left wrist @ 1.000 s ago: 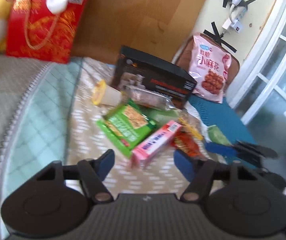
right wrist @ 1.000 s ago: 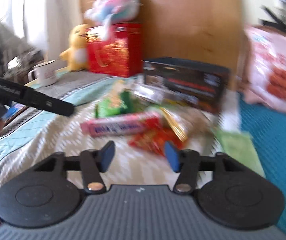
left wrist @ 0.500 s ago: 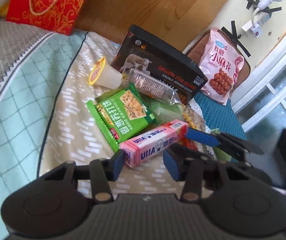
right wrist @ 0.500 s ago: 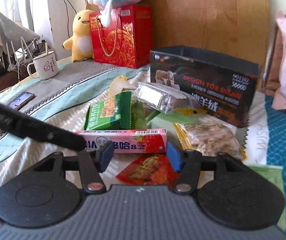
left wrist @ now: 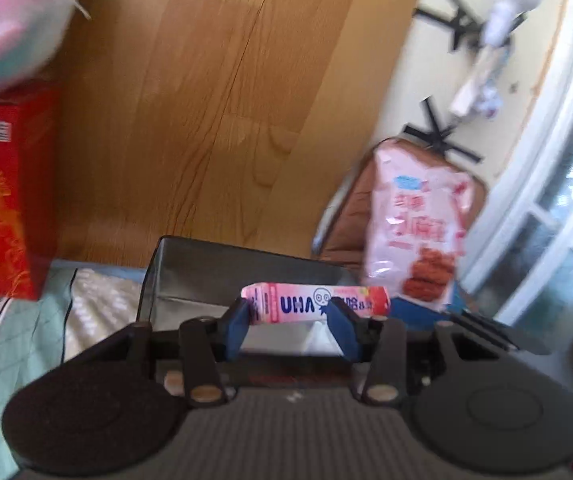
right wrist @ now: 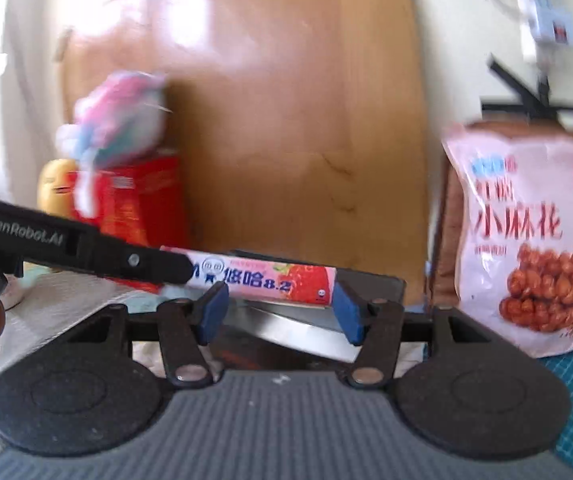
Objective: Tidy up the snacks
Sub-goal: 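Grasp the pink box with the left gripper and drop it into the black tin box, then grasp the clear bag of brown cake with the left gripper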
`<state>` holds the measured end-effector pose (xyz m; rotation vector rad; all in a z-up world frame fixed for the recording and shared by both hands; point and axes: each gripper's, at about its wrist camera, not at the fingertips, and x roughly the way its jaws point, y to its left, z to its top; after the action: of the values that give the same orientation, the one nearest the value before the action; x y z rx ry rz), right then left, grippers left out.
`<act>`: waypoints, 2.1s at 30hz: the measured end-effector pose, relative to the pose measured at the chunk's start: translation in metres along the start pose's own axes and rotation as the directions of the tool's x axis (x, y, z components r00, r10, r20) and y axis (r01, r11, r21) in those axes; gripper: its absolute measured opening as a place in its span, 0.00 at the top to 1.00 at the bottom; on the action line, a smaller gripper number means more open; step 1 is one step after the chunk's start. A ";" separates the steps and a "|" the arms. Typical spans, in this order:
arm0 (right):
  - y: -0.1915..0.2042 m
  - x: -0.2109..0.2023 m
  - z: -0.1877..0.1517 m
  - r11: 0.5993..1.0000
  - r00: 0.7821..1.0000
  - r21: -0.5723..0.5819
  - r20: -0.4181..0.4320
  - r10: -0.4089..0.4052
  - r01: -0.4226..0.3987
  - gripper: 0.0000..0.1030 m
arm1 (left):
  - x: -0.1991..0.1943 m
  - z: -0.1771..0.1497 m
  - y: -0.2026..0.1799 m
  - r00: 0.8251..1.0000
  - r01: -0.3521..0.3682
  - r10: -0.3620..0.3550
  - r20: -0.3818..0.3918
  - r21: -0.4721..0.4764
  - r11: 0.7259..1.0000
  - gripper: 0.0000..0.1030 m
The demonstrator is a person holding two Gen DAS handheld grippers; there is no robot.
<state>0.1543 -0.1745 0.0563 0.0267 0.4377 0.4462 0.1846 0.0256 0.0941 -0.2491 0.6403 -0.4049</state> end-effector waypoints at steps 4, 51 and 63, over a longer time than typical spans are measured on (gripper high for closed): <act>-0.011 0.016 -0.006 0.999 0.998 0.045 -0.059 -0.009 0.011 0.40 | 0.029 0.000 0.008 0.998 -0.025 0.025 -0.063 0.010 1.000 0.58; 0.095 -0.121 -0.105 0.965 0.967 -0.127 -0.138 0.213 -0.231 0.77 | -0.106 -0.138 -0.020 0.997 0.030 -0.035 -0.074 -0.057 0.998 0.69; 0.086 -0.148 -0.139 0.966 0.955 -0.142 -0.237 0.177 -0.215 0.36 | -0.120 -0.175 -0.024 0.985 0.076 -0.083 -0.151 -0.055 0.996 0.60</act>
<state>-0.0586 -0.1691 0.0003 -0.1449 0.6206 0.6853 -0.0181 0.0393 0.0297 -0.2931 0.7933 -0.4886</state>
